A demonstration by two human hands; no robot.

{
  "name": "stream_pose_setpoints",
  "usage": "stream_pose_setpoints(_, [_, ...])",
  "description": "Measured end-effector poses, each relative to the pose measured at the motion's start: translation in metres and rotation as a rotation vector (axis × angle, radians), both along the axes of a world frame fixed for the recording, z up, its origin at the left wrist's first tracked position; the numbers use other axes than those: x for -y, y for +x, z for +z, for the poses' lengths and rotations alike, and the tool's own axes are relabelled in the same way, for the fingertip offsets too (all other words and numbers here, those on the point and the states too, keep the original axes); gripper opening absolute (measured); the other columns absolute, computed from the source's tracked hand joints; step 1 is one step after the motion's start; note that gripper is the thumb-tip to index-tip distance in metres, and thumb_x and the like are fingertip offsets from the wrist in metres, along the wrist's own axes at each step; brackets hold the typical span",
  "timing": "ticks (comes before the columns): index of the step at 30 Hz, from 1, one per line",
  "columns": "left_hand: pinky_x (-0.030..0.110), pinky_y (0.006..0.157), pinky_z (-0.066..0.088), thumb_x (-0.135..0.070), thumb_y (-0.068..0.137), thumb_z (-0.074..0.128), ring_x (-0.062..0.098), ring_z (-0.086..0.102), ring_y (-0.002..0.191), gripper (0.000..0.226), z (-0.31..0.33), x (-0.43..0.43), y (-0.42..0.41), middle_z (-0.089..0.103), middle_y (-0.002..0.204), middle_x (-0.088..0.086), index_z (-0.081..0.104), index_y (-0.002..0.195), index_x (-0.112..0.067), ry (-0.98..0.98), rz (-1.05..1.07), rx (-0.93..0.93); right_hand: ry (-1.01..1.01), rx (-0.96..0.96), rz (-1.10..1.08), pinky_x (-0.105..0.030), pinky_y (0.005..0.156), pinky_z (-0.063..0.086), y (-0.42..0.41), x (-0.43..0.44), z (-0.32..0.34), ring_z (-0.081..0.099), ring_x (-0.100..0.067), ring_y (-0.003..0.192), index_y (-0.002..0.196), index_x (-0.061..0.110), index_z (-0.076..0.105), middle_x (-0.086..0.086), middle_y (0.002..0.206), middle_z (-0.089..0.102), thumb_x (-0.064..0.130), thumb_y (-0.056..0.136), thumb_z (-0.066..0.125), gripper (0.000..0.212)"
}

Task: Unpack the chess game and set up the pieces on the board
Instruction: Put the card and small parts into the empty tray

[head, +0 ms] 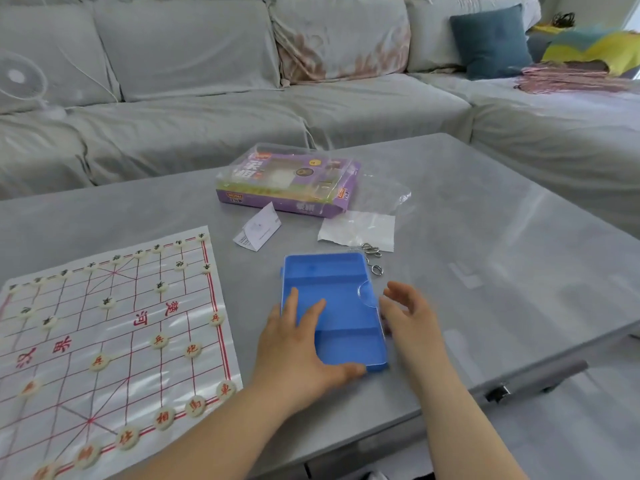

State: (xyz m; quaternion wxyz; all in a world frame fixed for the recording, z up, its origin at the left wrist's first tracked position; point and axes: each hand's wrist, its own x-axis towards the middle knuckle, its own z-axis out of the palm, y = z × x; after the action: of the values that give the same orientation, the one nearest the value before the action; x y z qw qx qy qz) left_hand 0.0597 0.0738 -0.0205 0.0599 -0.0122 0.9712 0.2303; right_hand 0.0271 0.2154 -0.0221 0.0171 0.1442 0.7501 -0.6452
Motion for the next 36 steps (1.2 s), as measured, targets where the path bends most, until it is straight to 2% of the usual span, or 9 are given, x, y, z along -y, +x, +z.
stream_pose_setpoints(4, [0.031, 0.113, 0.007, -0.07, 0.066, 0.056, 0.019, -0.008, 0.14, 0.101, -0.007, 0.003, 0.003, -0.019, 0.15, -0.006, 0.0, 0.142, -0.034, -0.113, -0.055, -0.046, 0.233, 0.032, 0.095, -0.024, 0.068, 0.042, -0.022, 0.0, 0.002, 0.053, -0.016, 0.08, 0.102, 0.014, 0.057, 0.002, 0.087, 0.056, 0.02, 0.085, 0.06, 0.019])
stream_pose_setpoints(9, [0.03, 0.112, 0.012, -0.07, 0.068, 0.052, 0.021, -0.007, 0.139, 0.098, -0.011, 0.004, 0.004, -0.015, 0.15, -0.012, -0.002, 0.142, -0.035, -0.134, -0.063, -0.064, 0.311, 0.031, 0.127, -0.026, 0.065, 0.042, -0.031, -0.001, -0.001, 0.054, -0.015, 0.07, 0.087, 0.013, 0.063, 0.002, 0.071, 0.058, 0.014, 0.084, 0.058, 0.005])
stream_pose_setpoints(13, [0.029, 0.112, 0.014, -0.072, 0.067, 0.051, 0.019, -0.005, 0.139, 0.098, -0.011, 0.005, 0.004, -0.013, 0.15, -0.014, 0.0, 0.142, -0.036, -0.103, -0.059, -0.061, 0.295, 0.05, 0.099, -0.038, 0.073, 0.052, -0.032, -0.006, -0.005, 0.053, -0.019, 0.057, 0.087, 0.014, 0.06, 0.001, 0.061, 0.055, 0.0, 0.082, 0.046, 0.02])
stream_pose_setpoints(17, [0.024, 0.111, 0.011, -0.086, 0.042, 0.019, 0.012, -0.002, 0.139, 0.109, -0.01, 0.006, 0.005, -0.011, 0.148, -0.02, -0.003, 0.139, -0.042, 0.006, -0.062, -0.115, 0.241, 0.05, 0.069, -0.016, 0.044, 0.045, -0.032, -0.007, -0.003, 0.049, -0.002, 0.036, 0.09, 0.009, 0.062, 0.002, 0.059, 0.052, 0.01, 0.09, 0.046, 0.016])
stream_pose_setpoints(21, [0.001, 0.097, 0.004, -0.099, 0.034, 0.006, -0.011, 0.001, 0.127, 0.093, -0.008, 0.006, 0.008, -0.01, 0.134, -0.032, -0.013, 0.114, -0.057, 0.341, -0.05, -0.127, 0.294, 0.048, 0.111, -0.017, 0.05, 0.035, -0.026, -0.012, 0.003, 0.049, -0.01, 0.068, 0.104, 0.012, 0.06, 0.004, 0.078, 0.054, 0.026, 0.09, 0.053, 0.021])
stream_pose_setpoints(25, [-0.009, 0.088, 0.01, -0.098, 0.04, 0.011, -0.017, 0.015, 0.12, 0.086, -0.001, 0.001, 0.013, 0.006, 0.127, -0.043, 0.008, 0.116, -0.059, 0.615, 0.019, -0.167, 0.395, 0.03, 0.12, -0.018, 0.05, 0.031, -0.018, -0.024, 0.005, 0.045, -0.012, 0.077, 0.124, 0.011, 0.048, 0.01, 0.075, 0.043, 0.015, 0.087, 0.055, 0.038])
stream_pose_setpoints(30, [0.029, 0.105, 0.033, -0.056, 0.076, 0.026, 0.015, 0.045, 0.122, 0.053, 0.011, 0.001, 0.016, 0.049, 0.127, -0.011, 0.025, 0.127, -0.041, 0.869, 0.199, -0.16, 0.549, 0.034, 0.084, -0.017, 0.056, 0.027, -0.01, -0.042, 0.007, 0.043, -0.015, 0.084, 0.123, 0.008, 0.05, 0.001, 0.09, 0.047, 0.003, 0.086, 0.047, 0.038])
stream_pose_setpoints(33, [0.007, 0.077, 0.042, -0.021, 0.091, 0.048, 0.013, 0.058, 0.093, 0.035, 0.015, 0.016, 0.009, 0.059, 0.1, -0.01, 0.034, 0.122, -0.029, 0.878, 0.384, -0.263, 0.521, 0.075, 0.049, -0.026, 0.068, 0.038, -0.007, -0.048, 0.005, 0.049, -0.023, 0.077, 0.115, 0.006, 0.055, 0.0, 0.075, 0.047, -0.001, 0.083, 0.045, 0.034])
stream_pose_setpoints(36, [0.025, 0.086, 0.046, -0.004, 0.085, 0.057, 0.019, 0.058, 0.099, 0.074, 0.023, 0.034, 0.002, 0.047, 0.129, -0.004, 0.015, 0.139, -0.031, 0.943, 0.549, -0.351, 0.402, 0.134, 0.026, -0.034, 0.058, 0.045, -0.006, -0.053, 0.007, 0.049, -0.024, 0.061, 0.107, 0.008, 0.055, -0.001, 0.068, 0.044, -0.005, 0.083, 0.041, 0.031])
